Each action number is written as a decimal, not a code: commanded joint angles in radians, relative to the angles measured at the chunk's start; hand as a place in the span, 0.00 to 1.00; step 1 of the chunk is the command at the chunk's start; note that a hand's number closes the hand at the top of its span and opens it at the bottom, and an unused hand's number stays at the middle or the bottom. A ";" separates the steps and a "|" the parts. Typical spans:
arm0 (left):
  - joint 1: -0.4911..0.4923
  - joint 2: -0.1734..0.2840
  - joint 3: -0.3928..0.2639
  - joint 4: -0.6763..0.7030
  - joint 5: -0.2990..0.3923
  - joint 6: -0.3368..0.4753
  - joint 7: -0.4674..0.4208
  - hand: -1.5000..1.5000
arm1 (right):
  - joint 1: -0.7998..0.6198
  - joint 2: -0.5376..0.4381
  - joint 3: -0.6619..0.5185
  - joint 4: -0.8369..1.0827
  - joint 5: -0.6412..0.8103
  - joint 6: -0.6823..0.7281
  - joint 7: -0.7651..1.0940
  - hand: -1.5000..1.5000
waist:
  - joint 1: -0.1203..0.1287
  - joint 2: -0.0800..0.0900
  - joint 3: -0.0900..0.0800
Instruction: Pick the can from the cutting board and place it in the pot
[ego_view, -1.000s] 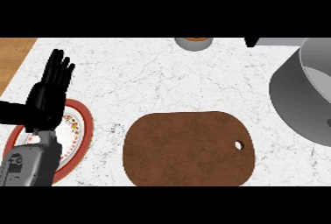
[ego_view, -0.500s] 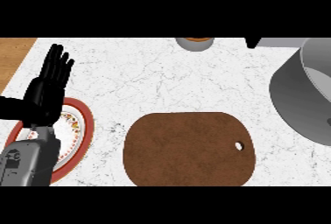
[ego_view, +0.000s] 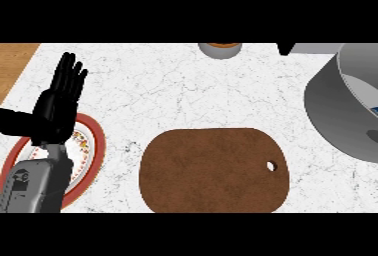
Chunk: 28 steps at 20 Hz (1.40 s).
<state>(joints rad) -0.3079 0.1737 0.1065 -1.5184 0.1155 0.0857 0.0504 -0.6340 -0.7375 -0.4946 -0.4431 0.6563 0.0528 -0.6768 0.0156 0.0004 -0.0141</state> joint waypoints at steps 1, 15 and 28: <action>-0.031 0.006 0.001 -0.011 -0.007 0.011 0.019 0.50 | -0.063 0.009 -0.082 0.048 -0.104 0.075 -0.022 0.00 | 0.002 0.005 0.017; -0.003 0.001 0.008 -0.035 0.010 -0.002 0.017 0.50 | -0.026 -0.183 -0.325 0.225 -0.350 0.270 -0.031 0.00 | 0.010 0.012 0.019; 0.023 0.008 0.009 -0.020 0.005 -0.021 -0.016 0.50 | 0.118 -0.314 -0.413 0.280 -0.431 0.387 -0.085 0.00 | 0.020 0.022 0.026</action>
<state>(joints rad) -0.2939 0.1678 0.1074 -1.5361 0.1132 0.0816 0.0442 -0.5540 -1.0192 -0.8874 -0.1733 0.2431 0.3923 -0.7270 0.0325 0.0197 0.0094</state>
